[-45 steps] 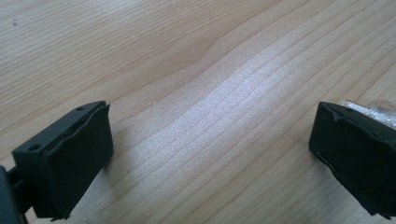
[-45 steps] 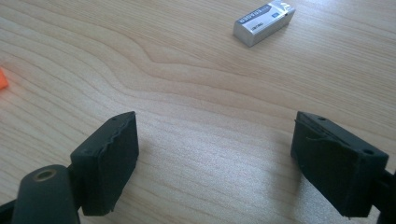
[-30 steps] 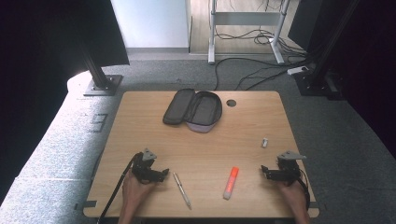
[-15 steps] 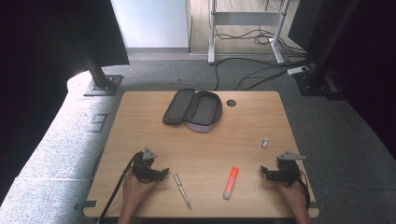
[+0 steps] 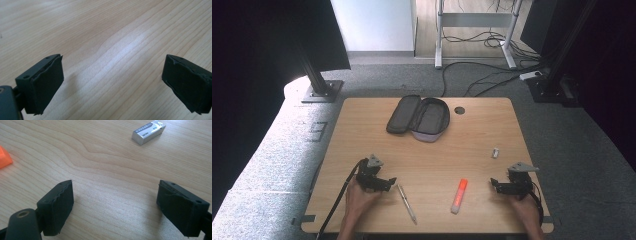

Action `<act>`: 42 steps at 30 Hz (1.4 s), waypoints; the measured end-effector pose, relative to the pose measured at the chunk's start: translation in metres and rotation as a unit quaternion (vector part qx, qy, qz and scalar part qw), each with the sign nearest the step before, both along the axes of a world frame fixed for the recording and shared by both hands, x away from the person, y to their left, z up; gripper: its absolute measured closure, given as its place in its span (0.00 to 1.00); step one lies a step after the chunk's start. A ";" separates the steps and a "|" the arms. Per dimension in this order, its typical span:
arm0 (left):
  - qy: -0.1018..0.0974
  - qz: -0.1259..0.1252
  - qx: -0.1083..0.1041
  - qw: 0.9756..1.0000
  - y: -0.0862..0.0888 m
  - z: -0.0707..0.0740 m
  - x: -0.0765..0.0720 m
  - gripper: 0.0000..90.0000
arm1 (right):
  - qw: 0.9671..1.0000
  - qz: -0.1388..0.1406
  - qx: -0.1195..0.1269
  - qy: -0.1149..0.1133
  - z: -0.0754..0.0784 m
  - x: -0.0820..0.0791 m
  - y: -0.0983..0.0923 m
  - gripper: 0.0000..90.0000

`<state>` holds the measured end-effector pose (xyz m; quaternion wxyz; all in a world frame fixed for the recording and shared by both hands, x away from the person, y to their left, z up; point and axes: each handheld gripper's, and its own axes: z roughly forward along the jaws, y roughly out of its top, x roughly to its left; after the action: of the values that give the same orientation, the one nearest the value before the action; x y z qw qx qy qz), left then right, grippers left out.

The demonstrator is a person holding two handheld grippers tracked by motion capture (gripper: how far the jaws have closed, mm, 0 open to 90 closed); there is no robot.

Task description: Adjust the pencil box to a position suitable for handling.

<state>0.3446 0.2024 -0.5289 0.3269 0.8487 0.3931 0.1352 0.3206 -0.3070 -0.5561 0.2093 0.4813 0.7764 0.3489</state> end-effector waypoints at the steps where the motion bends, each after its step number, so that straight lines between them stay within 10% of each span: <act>1: 0.000 0.000 0.000 1.000 0.000 0.000 0.000 0.04 | 1.000 0.000 0.000 0.000 0.000 0.000 0.000 0.15; 42: -0.009 -0.072 -0.010 0.997 -0.064 0.038 0.063 0.10 | 1.000 0.003 0.001 0.000 0.000 -0.001 0.001 0.15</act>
<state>0.4080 0.1384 -0.4908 0.3481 0.8702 0.3291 0.1151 0.3197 -0.3062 -0.5561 0.2074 0.4793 0.7775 0.3503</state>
